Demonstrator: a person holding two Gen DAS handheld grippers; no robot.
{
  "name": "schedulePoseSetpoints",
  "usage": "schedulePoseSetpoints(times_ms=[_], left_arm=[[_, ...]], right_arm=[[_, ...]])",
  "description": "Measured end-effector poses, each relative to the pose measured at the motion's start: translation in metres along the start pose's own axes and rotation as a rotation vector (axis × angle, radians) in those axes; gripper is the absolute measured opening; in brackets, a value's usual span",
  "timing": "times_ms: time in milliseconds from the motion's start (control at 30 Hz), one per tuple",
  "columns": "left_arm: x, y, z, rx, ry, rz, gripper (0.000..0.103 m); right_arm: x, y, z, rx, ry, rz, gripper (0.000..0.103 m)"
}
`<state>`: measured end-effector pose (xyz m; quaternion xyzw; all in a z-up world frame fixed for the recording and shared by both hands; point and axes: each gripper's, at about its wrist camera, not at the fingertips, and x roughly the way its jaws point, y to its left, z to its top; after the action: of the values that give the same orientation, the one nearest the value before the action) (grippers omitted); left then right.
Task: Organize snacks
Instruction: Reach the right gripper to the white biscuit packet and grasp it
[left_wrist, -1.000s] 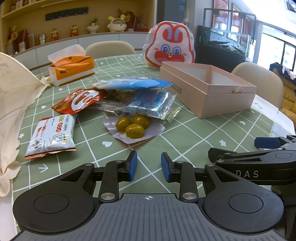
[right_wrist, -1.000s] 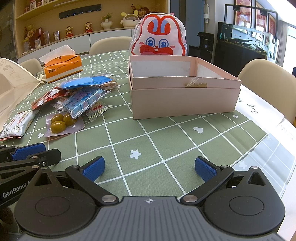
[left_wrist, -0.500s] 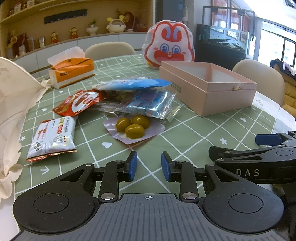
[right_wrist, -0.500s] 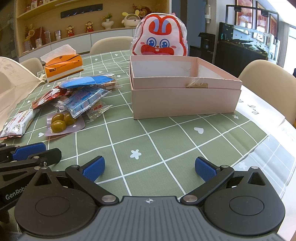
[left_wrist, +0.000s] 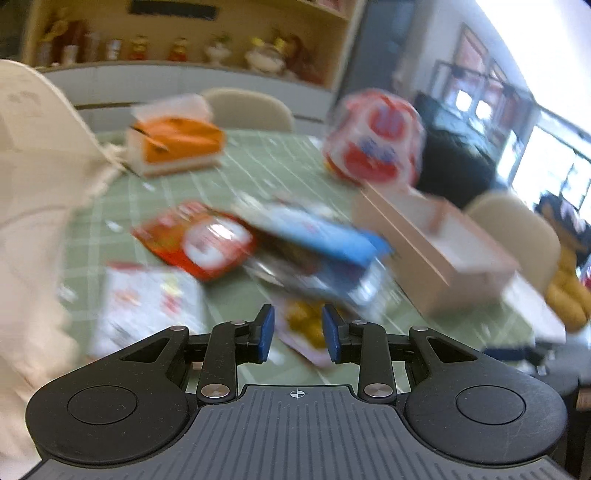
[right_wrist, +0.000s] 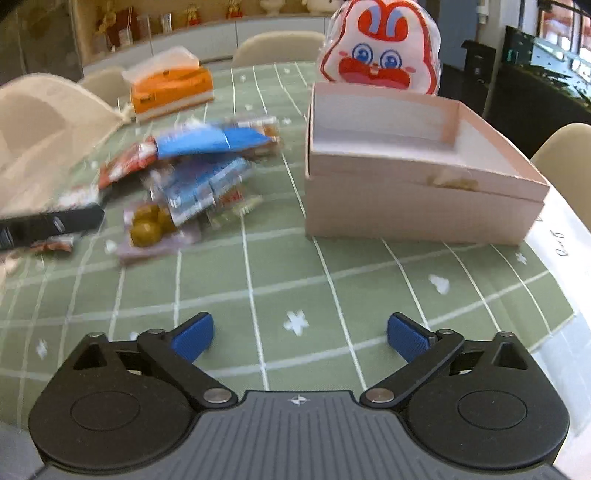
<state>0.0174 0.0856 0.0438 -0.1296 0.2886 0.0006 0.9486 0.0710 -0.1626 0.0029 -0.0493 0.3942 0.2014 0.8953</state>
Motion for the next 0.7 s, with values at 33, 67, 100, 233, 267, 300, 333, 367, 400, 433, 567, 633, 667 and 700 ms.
schedulePoseSetpoints(times_ms=[33,67,100,233,267,300,333,367,400,433,567,633,667,700], left_arm=[[-0.002,0.013,0.008,-0.025,-0.002,0.017,0.033],[-0.001,0.023,0.014,-0.045,0.004,0.033,0.033],[0.0,0.034,0.019,-0.063,0.014,0.054,0.033],[0.008,0.078,0.025,-0.152,0.013,0.148,0.033],[0.009,0.087,0.025,-0.179,0.014,0.149,0.033],[0.011,0.095,0.024,-0.202,0.019,0.143,0.033],[0.012,0.101,0.024,-0.223,0.028,0.135,0.033],[0.013,0.105,0.023,-0.233,0.039,0.131,0.033],[0.014,0.108,0.024,-0.237,0.052,0.125,0.033],[0.013,0.109,0.023,-0.241,0.062,0.118,0.033],[0.012,0.119,0.024,-0.279,0.093,0.105,0.033],[0.014,0.127,0.023,-0.308,0.102,0.098,0.029],[0.014,0.127,0.022,-0.313,0.103,0.085,0.029],[0.015,0.128,0.022,-0.317,0.107,0.072,0.03]], right_arm=[[-0.001,0.004,0.002,-0.005,-0.018,0.003,0.099],[-0.003,0.009,0.005,-0.012,-0.041,-0.001,0.098],[-0.006,0.015,0.007,-0.025,-0.074,-0.003,0.098],[-0.014,0.044,0.019,-0.113,-0.154,0.051,0.098],[-0.012,0.052,0.023,-0.135,-0.153,0.067,0.098],[-0.009,0.06,0.027,-0.15,-0.149,0.077,0.098],[-0.006,0.066,0.031,-0.158,-0.149,0.08,0.098],[-0.002,0.07,0.034,-0.162,-0.153,0.08,0.096],[0.0,0.075,0.036,-0.163,-0.159,0.086,0.094],[0.004,0.08,0.039,-0.159,-0.157,0.105,0.088],[0.025,0.103,0.05,-0.136,-0.052,0.248,0.035],[0.037,0.119,0.055,-0.131,-0.019,0.294,0.03],[0.041,0.126,0.055,-0.137,-0.014,0.301,0.029],[0.045,0.133,0.054,-0.144,-0.01,0.306,0.028]])
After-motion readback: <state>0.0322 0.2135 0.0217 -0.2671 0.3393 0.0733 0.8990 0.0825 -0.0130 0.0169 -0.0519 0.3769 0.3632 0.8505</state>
